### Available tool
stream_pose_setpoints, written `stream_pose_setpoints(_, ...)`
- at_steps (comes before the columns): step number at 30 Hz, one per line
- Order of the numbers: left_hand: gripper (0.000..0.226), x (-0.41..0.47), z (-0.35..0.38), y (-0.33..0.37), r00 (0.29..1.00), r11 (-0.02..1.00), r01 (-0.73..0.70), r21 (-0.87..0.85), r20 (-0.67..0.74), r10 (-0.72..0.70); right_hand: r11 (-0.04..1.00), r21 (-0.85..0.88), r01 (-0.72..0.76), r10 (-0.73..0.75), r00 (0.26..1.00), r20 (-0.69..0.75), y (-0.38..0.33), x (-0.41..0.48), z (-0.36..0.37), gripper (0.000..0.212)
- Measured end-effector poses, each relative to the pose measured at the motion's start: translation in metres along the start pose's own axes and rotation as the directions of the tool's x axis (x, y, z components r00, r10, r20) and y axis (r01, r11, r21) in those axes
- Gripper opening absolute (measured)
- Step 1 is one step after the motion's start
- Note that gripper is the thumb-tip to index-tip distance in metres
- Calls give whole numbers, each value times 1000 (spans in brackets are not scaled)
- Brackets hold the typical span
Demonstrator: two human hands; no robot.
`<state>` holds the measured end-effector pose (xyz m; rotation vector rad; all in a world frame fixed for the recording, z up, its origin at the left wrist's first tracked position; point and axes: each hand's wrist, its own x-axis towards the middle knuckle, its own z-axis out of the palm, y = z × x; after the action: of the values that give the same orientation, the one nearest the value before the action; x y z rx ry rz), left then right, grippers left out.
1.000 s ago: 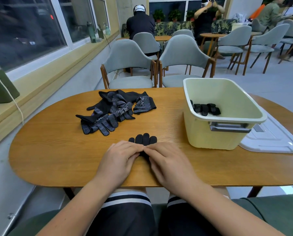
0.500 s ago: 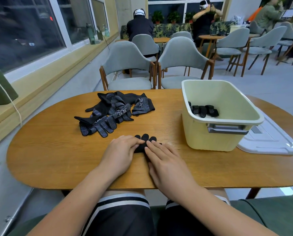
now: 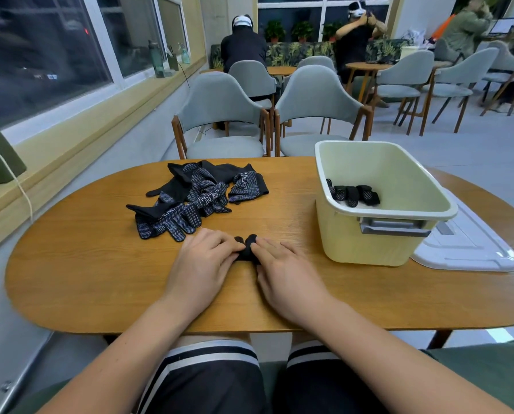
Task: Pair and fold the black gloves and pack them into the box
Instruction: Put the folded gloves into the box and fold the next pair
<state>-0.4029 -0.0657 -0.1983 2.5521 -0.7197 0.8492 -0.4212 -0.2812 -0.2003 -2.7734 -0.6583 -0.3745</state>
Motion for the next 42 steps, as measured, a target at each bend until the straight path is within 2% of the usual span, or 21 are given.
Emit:
stream_pose_setpoints(5,27,-7,1,3,997,995,-79,67,-2,79,1000,15,-22,21,999,37,1,9,-3,54)
stream_pose_setpoints(10,30,7,8,-9,999,998,-27,59,42,24,999,-4,-32,32,997,64,3,15,-5,55)
stream_pose_setpoints(13,25,17,12,-15,997,999,-21,34,76,18,999,-14,-39,40,995,89,5,18,-3,55)
stream_pose_setpoints(18,29,27,18,-31,987,996,41,-77,156,-29,997,-43,-59,64,990,126,7,26,-1,59)
stream_pose_setpoints(25,30,43,23,-33,977,992,99,-82,195,-82,995,-34,-95,99,980,171,17,43,6,67)
stream_pose_setpoints(29,28,51,32,-33,972,988,142,-53,195,-129,989,35,-143,134,974,183,26,54,9,58)
stream_pose_setpoints(33,22,50,31,-35,987,995,91,-29,133,-86,987,46,-156,142,965,221,26,57,-5,43)
stream_pose_setpoints(37,23,38,24,-39,995,1000,-15,-19,100,17,988,74,-138,122,975,187,27,54,-6,30)
stream_pose_setpoints(40,35,31,19,-39,990,999,-43,-8,135,44,988,92,-123,110,984,141,25,52,-4,39)
stream_pose_setpoints(42,41,31,18,-40,987,1000,-27,0,159,27,990,88,-113,108,992,62,25,49,-4,37)
